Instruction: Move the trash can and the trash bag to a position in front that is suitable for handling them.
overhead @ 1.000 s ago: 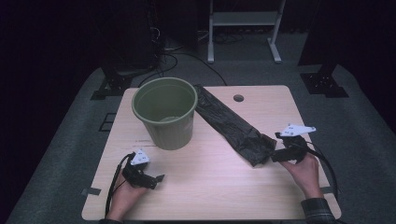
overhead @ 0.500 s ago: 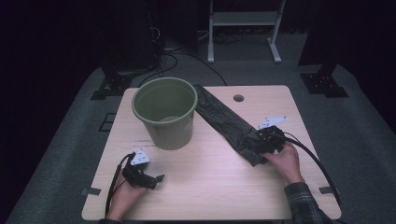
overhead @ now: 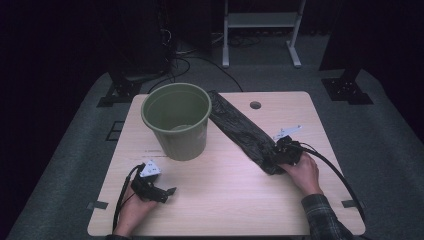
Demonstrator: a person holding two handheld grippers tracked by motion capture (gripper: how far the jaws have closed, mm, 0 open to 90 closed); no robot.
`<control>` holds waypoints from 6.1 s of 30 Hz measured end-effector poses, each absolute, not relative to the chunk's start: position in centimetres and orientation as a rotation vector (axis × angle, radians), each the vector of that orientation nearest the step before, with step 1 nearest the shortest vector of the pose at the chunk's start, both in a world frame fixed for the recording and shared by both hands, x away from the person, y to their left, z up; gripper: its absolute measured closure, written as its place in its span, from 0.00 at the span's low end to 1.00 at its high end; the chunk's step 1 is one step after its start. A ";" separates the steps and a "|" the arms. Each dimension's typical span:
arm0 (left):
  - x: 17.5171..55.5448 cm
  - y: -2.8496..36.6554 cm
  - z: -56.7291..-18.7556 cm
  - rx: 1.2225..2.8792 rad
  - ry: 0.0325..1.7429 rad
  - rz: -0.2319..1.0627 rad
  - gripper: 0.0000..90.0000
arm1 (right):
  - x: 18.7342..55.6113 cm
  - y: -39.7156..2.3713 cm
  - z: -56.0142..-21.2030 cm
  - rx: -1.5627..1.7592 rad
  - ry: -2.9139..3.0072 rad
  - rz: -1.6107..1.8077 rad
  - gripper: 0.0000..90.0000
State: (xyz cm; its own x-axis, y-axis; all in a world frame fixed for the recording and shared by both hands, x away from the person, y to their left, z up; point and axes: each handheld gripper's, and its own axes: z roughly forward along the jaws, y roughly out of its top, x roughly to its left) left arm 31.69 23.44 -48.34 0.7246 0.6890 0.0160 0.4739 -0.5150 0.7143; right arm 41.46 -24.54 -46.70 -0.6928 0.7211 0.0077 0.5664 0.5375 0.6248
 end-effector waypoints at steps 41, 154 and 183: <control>31.6 23.4 -48.3 2.217 0.871 0.387 0.00 | 27.5 -32.5 -46.7 1.151 2.486 0.901 0.91; 35.2 26.0 -32.2 2.096 0.870 0.387 0.00 | 36.7 -27.2 -48.6 1.149 2.342 1.022 0.10; 43.0 27.2 -30.4 2.076 0.904 0.430 0.00 | 36.7 -27.3 -48.6 1.149 2.340 1.022 0.10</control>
